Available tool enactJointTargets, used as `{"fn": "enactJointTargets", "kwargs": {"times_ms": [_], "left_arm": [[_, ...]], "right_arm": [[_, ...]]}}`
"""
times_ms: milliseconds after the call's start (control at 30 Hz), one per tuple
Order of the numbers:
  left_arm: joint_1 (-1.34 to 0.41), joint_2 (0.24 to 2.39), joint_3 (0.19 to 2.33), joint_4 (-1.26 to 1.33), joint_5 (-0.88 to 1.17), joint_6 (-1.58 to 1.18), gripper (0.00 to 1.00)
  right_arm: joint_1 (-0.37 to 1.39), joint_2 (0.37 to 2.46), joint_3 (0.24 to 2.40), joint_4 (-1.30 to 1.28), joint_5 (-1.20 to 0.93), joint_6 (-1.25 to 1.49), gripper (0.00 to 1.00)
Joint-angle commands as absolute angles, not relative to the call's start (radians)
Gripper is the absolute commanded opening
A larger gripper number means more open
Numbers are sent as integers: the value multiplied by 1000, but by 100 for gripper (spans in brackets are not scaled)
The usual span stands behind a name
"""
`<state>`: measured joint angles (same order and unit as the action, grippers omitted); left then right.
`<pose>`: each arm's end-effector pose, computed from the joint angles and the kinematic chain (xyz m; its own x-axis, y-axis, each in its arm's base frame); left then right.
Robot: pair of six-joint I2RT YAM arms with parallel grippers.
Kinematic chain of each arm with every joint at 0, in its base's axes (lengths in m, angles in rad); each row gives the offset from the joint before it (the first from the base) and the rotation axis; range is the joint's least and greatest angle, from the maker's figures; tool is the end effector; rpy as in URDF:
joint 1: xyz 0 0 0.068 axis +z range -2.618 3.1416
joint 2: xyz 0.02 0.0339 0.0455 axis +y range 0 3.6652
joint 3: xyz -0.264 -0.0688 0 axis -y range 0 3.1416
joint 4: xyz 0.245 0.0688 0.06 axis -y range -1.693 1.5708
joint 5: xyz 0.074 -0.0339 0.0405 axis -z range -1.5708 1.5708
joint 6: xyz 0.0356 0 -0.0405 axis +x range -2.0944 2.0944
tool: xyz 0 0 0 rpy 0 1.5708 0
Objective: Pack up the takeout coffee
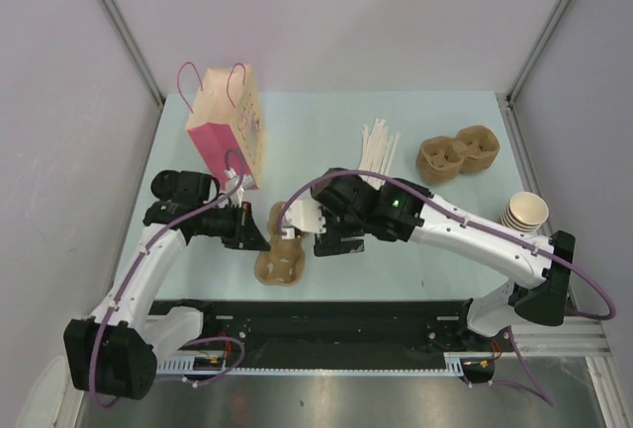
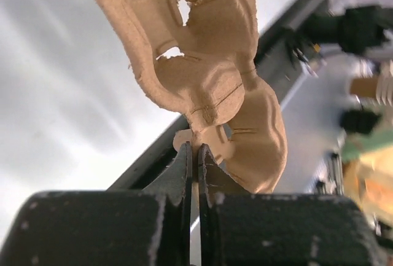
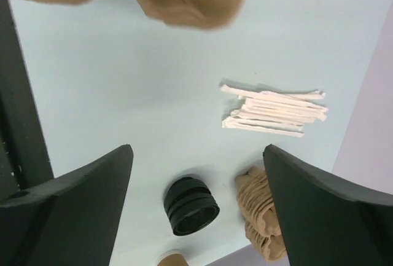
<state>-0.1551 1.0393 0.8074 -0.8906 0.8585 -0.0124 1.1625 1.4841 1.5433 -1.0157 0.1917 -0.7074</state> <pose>0.1743 -0.0545 0.2555 -0.8956 0.1318 -0.4249 0.4140 0.5967 -0.6874 0.1257 0.2735 0.3619 0.3106 -0.8888 -0.3369 -0.8625 -0.1145 -0.4929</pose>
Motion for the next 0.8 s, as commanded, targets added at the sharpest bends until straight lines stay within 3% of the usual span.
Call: {"fn": "enactJointTargets", "kwargs": {"times_ms": [0, 133, 300, 767], "left_arm": [[-95, 997, 799, -877, 653, -93, 0], [-19, 1037, 831, -919, 448, -166, 0], [170, 1080, 836, -945, 439, -227, 0], [232, 1305, 979, -945, 334, -71, 0]], "right_arm": [[1097, 1460, 1638, -1000, 170, -663, 96], [1071, 1462, 1655, -999, 175, -661, 100], [1055, 1456, 1658, -999, 175, -661, 100], [1046, 1465, 1700, -1017, 175, -667, 100]]}}
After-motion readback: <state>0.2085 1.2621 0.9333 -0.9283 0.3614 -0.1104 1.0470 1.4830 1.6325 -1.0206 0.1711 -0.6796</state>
